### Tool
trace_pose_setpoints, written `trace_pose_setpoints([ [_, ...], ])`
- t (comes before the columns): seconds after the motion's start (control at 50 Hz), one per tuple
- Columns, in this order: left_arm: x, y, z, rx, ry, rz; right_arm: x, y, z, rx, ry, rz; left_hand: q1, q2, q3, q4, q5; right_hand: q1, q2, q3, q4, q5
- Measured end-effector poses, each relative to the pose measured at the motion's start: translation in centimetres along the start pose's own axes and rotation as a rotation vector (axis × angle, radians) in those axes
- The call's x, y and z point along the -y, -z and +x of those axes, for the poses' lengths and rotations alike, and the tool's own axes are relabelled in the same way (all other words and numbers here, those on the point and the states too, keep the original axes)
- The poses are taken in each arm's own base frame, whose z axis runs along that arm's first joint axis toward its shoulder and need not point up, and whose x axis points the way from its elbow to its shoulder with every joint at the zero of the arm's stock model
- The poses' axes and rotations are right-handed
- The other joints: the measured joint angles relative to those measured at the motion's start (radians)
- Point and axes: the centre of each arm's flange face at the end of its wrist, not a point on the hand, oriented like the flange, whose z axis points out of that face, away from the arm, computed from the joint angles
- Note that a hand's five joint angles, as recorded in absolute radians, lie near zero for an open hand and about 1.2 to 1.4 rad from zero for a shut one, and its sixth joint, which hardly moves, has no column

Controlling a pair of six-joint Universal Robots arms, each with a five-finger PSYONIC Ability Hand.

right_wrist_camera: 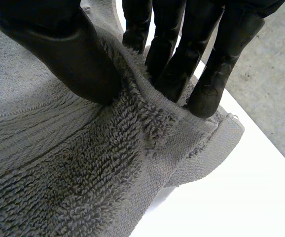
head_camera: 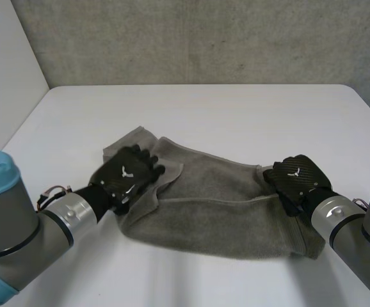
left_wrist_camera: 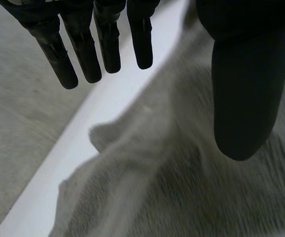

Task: Fold the towel.

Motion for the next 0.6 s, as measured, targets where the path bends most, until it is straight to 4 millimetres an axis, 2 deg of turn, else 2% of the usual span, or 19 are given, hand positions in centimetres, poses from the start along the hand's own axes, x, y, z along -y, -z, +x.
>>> trace_pose_setpoints([
  [0.14, -1.7, -0.7, 1.3, -0.078, -0.256, -0.060, -0.1, -0.1, -0.1, 0.002, 0.000, -0.003, 0.001, 0.001, 0.000, 0.001, 0.007, 0.000, 0.000, 0.000, 0.000, 0.003],
  [0.22, -2.0, -0.9, 1.7, -0.096, -0.326, -0.058, -0.3, -0.1, -0.1, 0.004, 0.003, -0.007, 0.014, 0.015, 0.014, 0.013, 0.020, 0.000, 0.000, 0.000, 0.000, 0.003],
  [0.6, -0.1, -0.5, 2.6, -0.133, -0.352, 0.080, -1.0, -0.6, -0.5, 0.018, 0.008, -0.030, -0.002, -0.002, -0.003, -0.002, -0.002, 0.000, 0.000, 0.001, 0.000, 0.003],
])
